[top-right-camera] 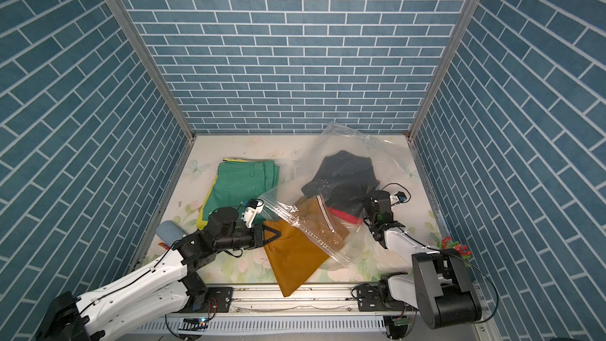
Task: Take the trousers out of the vacuum bag
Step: Take out the trousers from the vacuum bag.
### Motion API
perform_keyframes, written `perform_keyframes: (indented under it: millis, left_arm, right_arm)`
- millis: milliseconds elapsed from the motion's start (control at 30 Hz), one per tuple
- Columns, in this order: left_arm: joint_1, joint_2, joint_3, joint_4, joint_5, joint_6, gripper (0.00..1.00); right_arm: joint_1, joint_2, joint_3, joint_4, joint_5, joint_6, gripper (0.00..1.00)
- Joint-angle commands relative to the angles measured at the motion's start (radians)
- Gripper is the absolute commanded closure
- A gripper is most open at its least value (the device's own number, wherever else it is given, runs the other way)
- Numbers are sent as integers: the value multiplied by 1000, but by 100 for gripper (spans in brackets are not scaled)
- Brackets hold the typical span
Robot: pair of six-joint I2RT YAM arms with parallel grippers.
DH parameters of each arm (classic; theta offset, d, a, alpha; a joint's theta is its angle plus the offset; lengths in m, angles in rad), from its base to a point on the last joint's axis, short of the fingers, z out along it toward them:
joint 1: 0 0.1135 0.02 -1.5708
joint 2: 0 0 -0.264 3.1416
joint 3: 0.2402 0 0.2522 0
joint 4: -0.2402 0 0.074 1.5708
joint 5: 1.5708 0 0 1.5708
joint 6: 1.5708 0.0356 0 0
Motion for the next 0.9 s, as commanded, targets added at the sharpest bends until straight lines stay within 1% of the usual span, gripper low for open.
perform_keyframes:
  millis: [0, 100, 200, 367, 500, 533, 567, 667, 733, 833, 867]
  left_arm:
    - [4, -27, 46, -8, 49, 70, 100]
    - [3, -38, 76, -40, 58, 106, 100]
    - [4, -39, 114, -82, 36, 130, 100]
    - [4, -28, 147, -79, 22, 132, 100]
    - [4, -14, 165, -45, 39, 122, 100]
    - [4, -11, 174, -42, 43, 123, 100]
    - [3, -9, 185, -42, 47, 123, 100]
    - [4, -1, 227, -47, 70, 139, 100]
    - [5, 11, 265, -70, 75, 162, 100]
    - [12, 47, 322, -123, 74, 204, 100]
    - [18, 63, 335, -131, 74, 211, 100]
  right_arm:
    - [-27, 20, 53, 45, 38, -67, 100]
    - [-66, 39, 80, 35, 41, -92, 100]
    - [-109, 54, 108, 28, 36, -123, 100]
    - [-180, 81, 183, -13, 29, -204, 100]
    - [-189, 94, 278, -80, 17, -303, 100]
    - [-189, 90, 293, -91, 14, -328, 97]
    - [-188, 80, 302, -103, 11, -350, 90]
    - [-181, 35, 316, -135, -17, -420, 59]
    - [-159, 2, 334, -168, -22, -472, 44]
    - [-117, -45, 368, -246, -23, -536, 28]
    - [-99, -63, 380, -274, -24, -558, 24]
